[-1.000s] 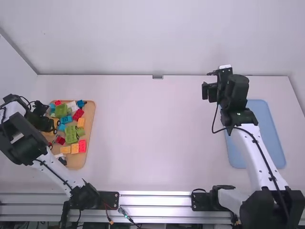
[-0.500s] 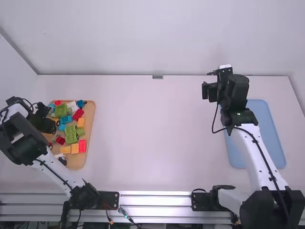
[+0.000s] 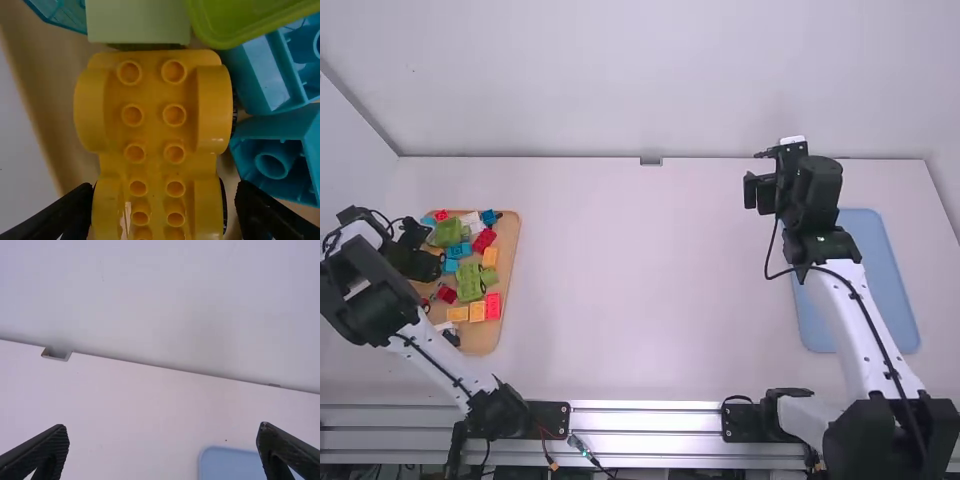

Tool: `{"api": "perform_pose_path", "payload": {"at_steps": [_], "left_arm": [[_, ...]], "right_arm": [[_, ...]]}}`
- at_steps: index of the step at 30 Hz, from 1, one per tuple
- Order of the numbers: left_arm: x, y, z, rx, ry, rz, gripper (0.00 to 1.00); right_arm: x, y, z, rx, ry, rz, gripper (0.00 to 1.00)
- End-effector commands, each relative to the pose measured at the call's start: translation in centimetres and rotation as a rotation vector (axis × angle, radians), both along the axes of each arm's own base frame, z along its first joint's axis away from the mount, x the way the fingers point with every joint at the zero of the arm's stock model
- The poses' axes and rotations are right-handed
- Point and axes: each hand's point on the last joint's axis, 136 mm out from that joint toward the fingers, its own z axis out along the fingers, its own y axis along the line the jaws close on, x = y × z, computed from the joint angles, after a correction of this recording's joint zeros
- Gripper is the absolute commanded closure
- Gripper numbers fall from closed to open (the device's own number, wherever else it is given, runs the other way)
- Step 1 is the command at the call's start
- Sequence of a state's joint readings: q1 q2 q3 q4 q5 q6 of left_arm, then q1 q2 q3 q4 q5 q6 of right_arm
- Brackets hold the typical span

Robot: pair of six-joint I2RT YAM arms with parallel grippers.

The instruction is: Assemble lego blocks to make yellow taxi

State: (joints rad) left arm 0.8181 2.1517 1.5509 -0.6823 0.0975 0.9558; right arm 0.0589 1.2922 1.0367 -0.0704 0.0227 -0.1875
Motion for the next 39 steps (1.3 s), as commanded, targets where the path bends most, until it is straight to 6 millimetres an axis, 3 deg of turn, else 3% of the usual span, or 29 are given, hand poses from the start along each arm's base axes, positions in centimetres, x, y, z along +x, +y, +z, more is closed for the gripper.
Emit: {"api": "perform_pose_path", "payload": {"at_steps": [1, 12, 15, 20, 21, 24, 27, 29, 32, 34, 36, 37, 38, 39], "left_arm": [[-0.1, -0.5, -0.6, -0.026, 0.001, -0.012, 0.27], [-0.6, -0.1, -2.1, -0.015, 0.042, -0.006, 0.28], [-0.4, -0.3, -2.2, -0.026, 0.035, -0.01, 0.37], [-0.2, 0.1, -1.7, -0.017, 0.032, 0.0, 0.62], [-0.1, 0.1, -1.2, -0.018, 0.032, 0.003, 0.67], [0.6, 0.2, 0.3, -0.025, 0.027, 0.022, 0.68], [1.5, 0.3, 3.0, -0.029, 0.019, 0.06, 0.72], [2.8, 0.0, 6.4, -0.043, -0.014, 0.089, 0.72], [4.9, -1.9, 10.0, -0.086, -0.074, 0.04, 0.75], [6.6, -5.0, 12.9, -0.138, -0.12, -0.082, 0.75], [7.4, -6.8, 14.1, -0.155, -0.137, -0.146, 0.75], [8.7, -9.2, 15.2, -0.161, -0.152, -0.222, 0.85], [9.5, -10.8, 15.5, -0.155, -0.153, -0.266, 0.86], [9.6, -11.1, 15.6, -0.153, -0.152, -0.272, 0.86]], "right_arm": [[0.4, 0.0, 1.3, 0.004, -0.027, -0.002, 0.01], [0.4, 0.0, 1.3, 0.004, -0.027, -0.002, 0.01], [0.4, 0.0, 1.3, 0.004, -0.028, -0.002, 0.01], [0.4, 0.0, 1.3, 0.004, -0.028, -0.003, 0.01], [0.4, 0.0, 1.4, 0.004, -0.031, -0.002, 0.01], [0.5, 0.0, 1.5, 0.005, -0.038, -0.002, 0.01], [0.5, 0.0, 1.7, 0.005, -0.044, -0.002, 0.01], [0.6, 0.0, 1.7, 0.005, -0.046, -0.002, 0.01], [0.5, 0.1, 1.7, 0.005, -0.045, 0.0, 0.01], [0.5, 0.0, 1.6, 0.006, -0.042, -0.003, 0.01], [0.5, 0.0, 1.5, 0.005, -0.038, -0.003, 0.01], [0.5, 0.0, 1.5, 0.004, -0.035, -0.003, 0.01], [0.5, 0.0, 1.4, 0.004, -0.035, -0.003, 0.01], [0.4, 0.0, 1.4, 0.004, -0.035, -0.002, 0.01]]}}
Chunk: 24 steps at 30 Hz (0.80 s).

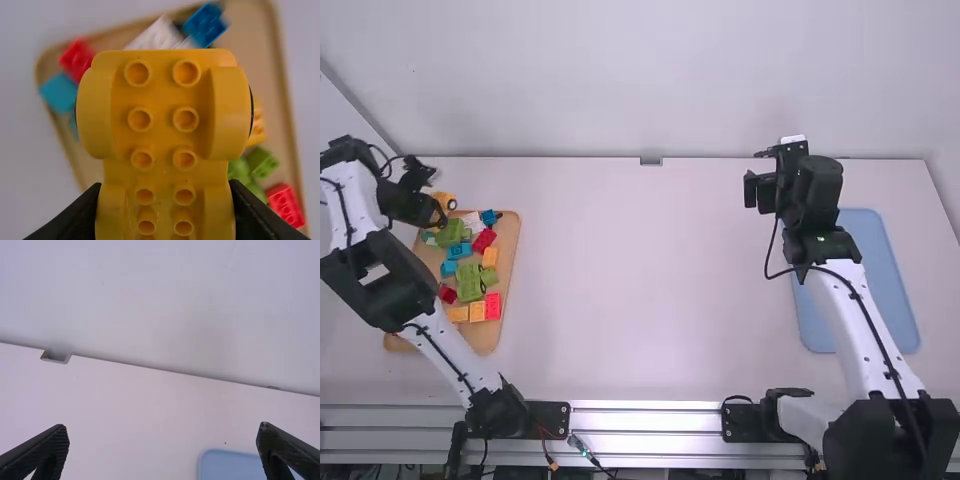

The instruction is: Assemble lego blocks to make yellow taxi

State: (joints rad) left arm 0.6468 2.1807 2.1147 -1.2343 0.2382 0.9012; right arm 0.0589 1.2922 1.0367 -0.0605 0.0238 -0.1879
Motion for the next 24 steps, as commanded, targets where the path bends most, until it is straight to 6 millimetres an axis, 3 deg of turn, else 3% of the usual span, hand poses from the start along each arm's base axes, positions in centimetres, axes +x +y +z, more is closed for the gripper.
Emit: {"api": "perform_pose_path", "payload": {"at_steps": [1, 4, 5, 7, 8, 11, 12, 13, 14, 15, 16, 19, 22, 24], "left_arm": [[3.2, -6.4, 2.6, -0.007, -0.076, -0.182, 0.86], [5.6, -12.0, 1.9, 0.044, -0.063, -0.318, 0.89], [6.7, -14.9, 1.4, 0.073, -0.062, -0.387, 0.92], [7.5, -17.9, 0.7, 0.091, -0.062, -0.458, 0.94], [8.2, -21.8, -0.2, 0.121, -0.064, -0.546, 0.98], [8.7, -27.3, -2.1, 0.199, -0.062, -0.673, 0.98], [8.5, -30.8, -3.5, 0.271, -0.055, -0.756, 0.98], [8.4, -31.2, -3.6, 0.28, -0.054, -0.764, 0.98], [7.5, -33.9, -4.8, 0.339, -0.037, -0.854, 0.98], [6.8, -35.1, -5.2, 0.364, -0.021, -0.903, 0.98], [4.7, -37.9, -6.2, 0.4, 0.021, -1.037, 0.98], [2.0, -41.0, -7.1, 0.405, 0.07, -1.152, 0.98], [-2.5, -45.5, -8.1, 0.287, 0.121, -1.258, 0.98], [-3.8, -46.6, -8.5, 0.244, 0.135, -1.276, 0.98]], "right_arm": [[0.3, 0.2, 1.2, 0.005, -0.024, 0.001, 0.01], [0.4, 0.0, 1.2, 0.005, -0.025, -0.002, 0.01], [0.4, 0.0, 1.2, 0.005, -0.025, -0.002, 0.01], [0.4, 0.0, 1.2, 0.005, -0.025, -0.002, 0.01], [0.4, 0.1, 1.2, 0.005, -0.025, 0.001, 0.01], [0.4, 0.0, 1.2, 0.006, -0.025, -0.003, 0.01], [0.4, -0.2, 1.2, 0.005, -0.025, -0.006, 0.01], [0.4, -0.2, 1.2, 0.005, -0.025, -0.007, 0.01], [0.4, -0.2, 1.2, 0.005, -0.025, -0.007, 0.01], [0.4, -0.2, 1.2, 0.005, -0.025, -0.007, 0.01], [0.4, -0.2, 1.2, 0.005, -0.025, -0.007, 0.01], [0.4, -0.2, 1.2, 0.005, -0.025, -0.007, 0.01], [0.4, -0.2, 1.2, 0.005, -0.025, -0.007, 0.01], [0.4, -0.2, 1.2, 0.005, -0.025, -0.007, 0.01]]}}
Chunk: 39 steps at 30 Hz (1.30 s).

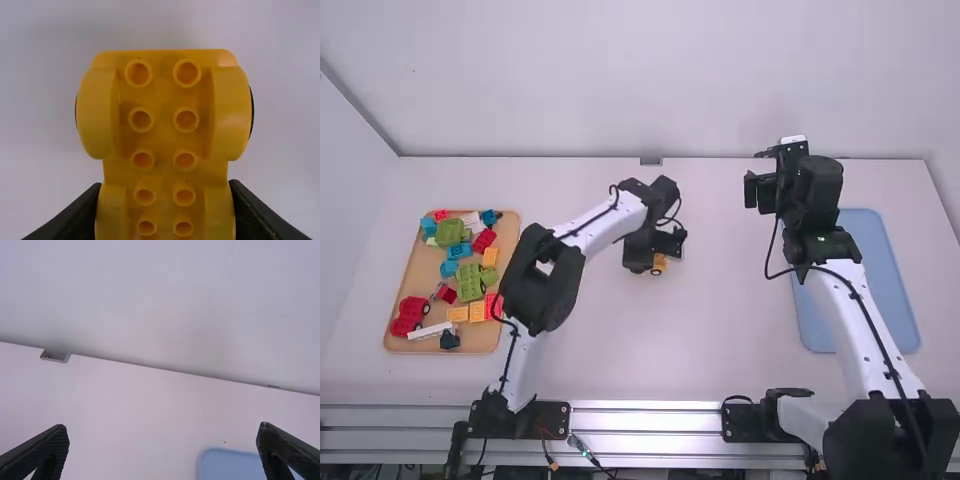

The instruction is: Assemble lego blocks to make yellow taxi

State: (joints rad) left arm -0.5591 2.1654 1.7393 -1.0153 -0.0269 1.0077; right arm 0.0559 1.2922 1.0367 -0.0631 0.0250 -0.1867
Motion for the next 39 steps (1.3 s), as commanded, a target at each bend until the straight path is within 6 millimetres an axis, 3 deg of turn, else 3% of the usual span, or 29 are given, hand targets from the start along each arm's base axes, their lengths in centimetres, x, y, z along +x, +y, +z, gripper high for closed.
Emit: {"api": "perform_pose_path", "payload": {"at_steps": [1, 4, 10, 15, 20, 21, 24, 25, 26, 27, 31, 35, 37, 38, 39], "left_arm": [[-1.9, -1.1, 0.4, -0.052, 0.042, -0.012, 0.98], [-2.9, -1.1, -1.3, -0.046, 0.056, -0.016, 0.98], [-2.9, -0.3, -4.0, -0.039, 0.032, 0.087, 0.98], [-2.5, -0.3, -4.2, -0.042, 0.009, 0.151, 0.98], [-3.4, -1.2, -4.2, -0.085, 0.058, 0.152, 0.93], [-3.5, -1.0, -4.3, -0.077, 0.055, 0.161, 0.89], [-3.3, -1.1, -4.4, -0.059, 0.017, 0.173, 0.54], [-3.2, -1.2, -4.4, -0.061, 0.007, 0.168, 0.37], [-3.0, -1.3, -4.4, -0.06, -0.007, 0.169, 0.01], [-2.8, -1.3, -4.3, -0.064, -0.012, 0.176, 0.01], [-1.8, -1.5, -3.1, -0.09, -0.061, 0.17, 0.01], [-0.9, -0.9, 1.3, -0.17, -0.114, 0.163, 0.01], [-0.1, 0.9, 4.5, -0.203, -0.165, 0.212, 0.01], [0.0, 1.1, 4.7, -0.204, -0.168, 0.218, 0.01], [0.7, 2.6, 6.7, -0.222, -0.209, 0.294, 0.01]], "right_arm": [[0.4, -0.1, 1.3, 0.004, -0.027, -0.003, 0.01], [0.4, -0.1, 1.3, 0.005, -0.027, -0.002, 0.01], [0.4, -0.1, 1.3, 0.005, -0.028, -0.002, 0.01], [0.4, -0.1, 1.3, 0.004, -0.028, -0.003, 0.01], [0.4, -0.1, 1.4, 0.005, -0.032, -0.002, 0.01], [0.5, -0.1, 1.5, 0.005, -0.035, -0.002, 0.01], [0.5, -0.1, 1.6, 0.005, -0.042, -0.002, 0.01], [0.6, -0.1, 1.7, 0.006, -0.046, -0.003, 0.01], [0.6, 0.0, 1.8, 0.006, -0.05, -0.002, 0.01], [0.6, -0.1, 1.8, 0.006, -0.051, -0.002, 0.01], [0.6, -0.1, 1.9, 0.006, -0.055, -0.002, 0.01], [0.6, -0.1, 1.9, 0.006, -0.054, -0.003, 0.01], [0.6, -0.1, 1.9, 0.006, -0.054, -0.002, 0.01], [0.6, -0.1, 1.9, 0.006, -0.054, -0.003, 0.01], [0.6, -0.1, 1.9, 0.006, -0.054, -0.002, 0.01]]}}
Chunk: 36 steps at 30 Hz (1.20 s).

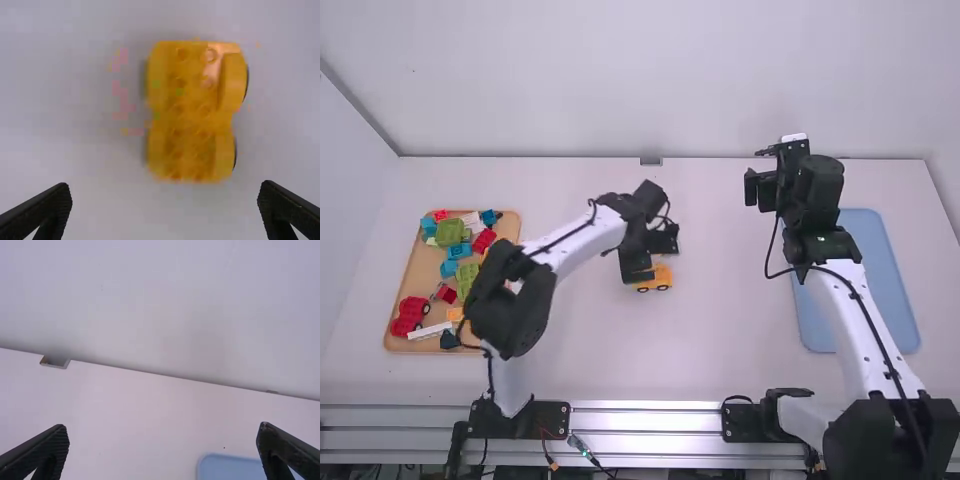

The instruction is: Assemble lego blocks to make yellow taxi

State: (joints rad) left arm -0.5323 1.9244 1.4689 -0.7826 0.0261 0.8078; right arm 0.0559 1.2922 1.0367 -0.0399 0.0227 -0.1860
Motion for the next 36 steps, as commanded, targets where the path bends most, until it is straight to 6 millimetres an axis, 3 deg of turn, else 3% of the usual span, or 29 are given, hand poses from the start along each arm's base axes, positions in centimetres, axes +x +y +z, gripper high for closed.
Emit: {"api": "perform_pose_path", "payload": {"at_steps": [1, 4, 8, 10, 11, 13, 15, 16, 19, 21, 26, 30, 36], "left_arm": [[1.8, 3.0, 4.8, -0.065, -0.093, 0.148, 0.01], [3.5, 7.2, 7.4, -0.104, -0.147, 0.419, 0.01], [5.3, 15.8, 8.8, -0.154, -0.186, 0.966, 0.01], [5.2, 21.9, 8.9, -0.166, -0.216, 1.37, 0.01], [4.2, 25.6, 8.7, -0.169, -0.229, 1.628, 0.01], [2.6, 29.0, 8.4, -0.172, -0.229, 1.894, 0.01], [-1.1, 33.1, 7.5, -0.186, -0.191, 2.342, 0.01], [-1.7, 33.6, 7.4, -0.185, -0.182, 2.401, 0.01], [-7.2, 36.0, 5.6, -0.129, -0.069, 2.861, 0.01], [-8.6, 36.8, 4.6, -0.12, -0.009, 2.94, 0.01], [-8.7, 37.1, 0.6, -0.311, 0.249, 2.829, 0.01], [-10.2, 38.0, -1.9, -0.355, 0.279, 2.871, 0.01], [-12.1, 38.5, -3.9, -0.35, 0.302, 2.925, 0.0]], "right_arm": [[0.4, -0.1, 1.4, 0.004, -0.031, -0.004, 0.01], [0.4, -0.1, 1.4, 0.004, -0.031, -0.004, 0.01], [0.4, -0.1, 1.4, 0.004, -0.031, -0.004, 0.01], [0.4, -0.1, 1.4, 0.004, -0.031, -0.004, 0.01], [0.4, -0.1, 1.4, 0.003, -0.031, -0.004, 0.01], [0.4, -0.1, 1.4, 0.004, -0.031, -0.004, 0.01], [0.4, -0.1, 1.4, 0.003, -0.032, -0.004, 0.01], [0.4, -0.1, 1.4, 0.004, -0.032, -0.004, 0.01], [0.4, -0.1, 1.4, 0.003, -0.034, -0.004, 0.01], [0.4, -0.1, 1.4, 0.004, -0.035, -0.004, 0.01], [0.4, 0.0, 1.5, 0.003, -0.035, -0.001, 0.01], [0.4, 0.5, 1.4, 0.004, -0.035, 0.01, 0.01], [0.4, 0.5, 1.4, 0.004, -0.035, 0.01, 0.01]]}}
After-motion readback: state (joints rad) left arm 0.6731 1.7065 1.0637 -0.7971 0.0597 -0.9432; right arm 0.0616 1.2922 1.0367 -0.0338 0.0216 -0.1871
